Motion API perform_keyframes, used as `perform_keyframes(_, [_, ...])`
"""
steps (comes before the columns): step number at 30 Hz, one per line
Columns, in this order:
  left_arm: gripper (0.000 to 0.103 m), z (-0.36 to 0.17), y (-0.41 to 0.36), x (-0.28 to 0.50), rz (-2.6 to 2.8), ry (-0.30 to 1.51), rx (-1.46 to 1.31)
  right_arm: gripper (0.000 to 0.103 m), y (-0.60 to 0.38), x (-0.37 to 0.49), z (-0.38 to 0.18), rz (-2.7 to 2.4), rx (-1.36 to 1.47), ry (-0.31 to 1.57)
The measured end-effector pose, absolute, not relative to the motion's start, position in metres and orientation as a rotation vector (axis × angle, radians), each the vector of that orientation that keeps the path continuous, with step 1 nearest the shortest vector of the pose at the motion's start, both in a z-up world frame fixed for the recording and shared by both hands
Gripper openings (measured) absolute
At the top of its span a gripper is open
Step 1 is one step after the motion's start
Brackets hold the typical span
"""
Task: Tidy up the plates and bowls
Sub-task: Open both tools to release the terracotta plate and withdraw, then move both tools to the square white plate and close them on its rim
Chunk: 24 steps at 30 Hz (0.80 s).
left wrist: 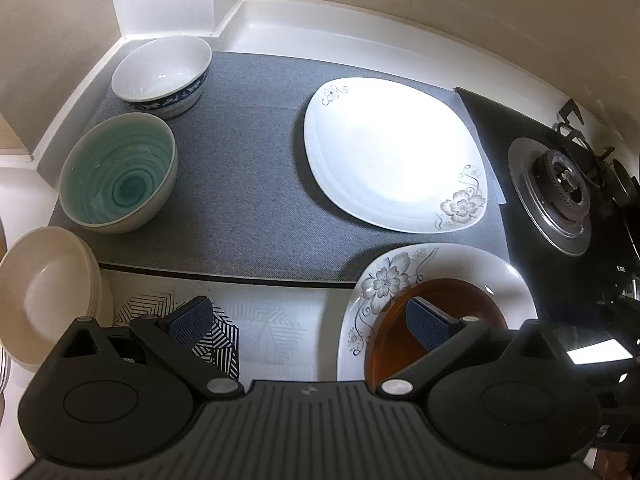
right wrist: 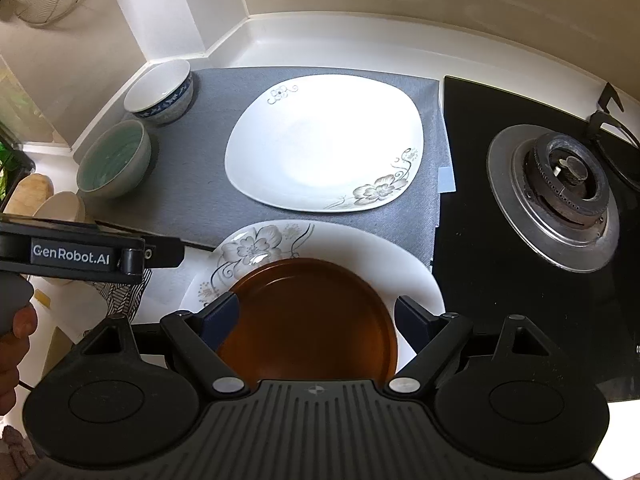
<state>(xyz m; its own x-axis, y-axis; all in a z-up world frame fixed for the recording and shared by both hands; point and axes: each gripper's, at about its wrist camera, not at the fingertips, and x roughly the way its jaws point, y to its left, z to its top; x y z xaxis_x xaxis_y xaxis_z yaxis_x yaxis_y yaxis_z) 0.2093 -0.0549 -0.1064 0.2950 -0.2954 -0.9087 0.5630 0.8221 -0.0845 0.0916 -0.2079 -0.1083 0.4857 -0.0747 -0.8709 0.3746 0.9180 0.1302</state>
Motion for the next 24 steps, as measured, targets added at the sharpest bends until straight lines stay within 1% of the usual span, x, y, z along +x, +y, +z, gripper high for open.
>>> perform_keyframes(5, [0.103, -0.108, -0.056, 0.223, -0.547, 1.156, 0.234, 0.086, -0.230, 0.100, -0.104, -0.298, 0.348, 0.997])
perform_keyframes(13, [0.103, -0.117, -0.069, 0.254, -0.463, 1.137, 0.157, 0.087, -0.284, 0.135, -0.099, -0.321, 0.310, 0.840])
perform_keyframes(24, [0.103, -0.145, -0.099, 0.301, -0.404, 1.102, 0.068, 0.086, -0.347, 0.214, -0.140, -0.205, 0.372, 0.800])
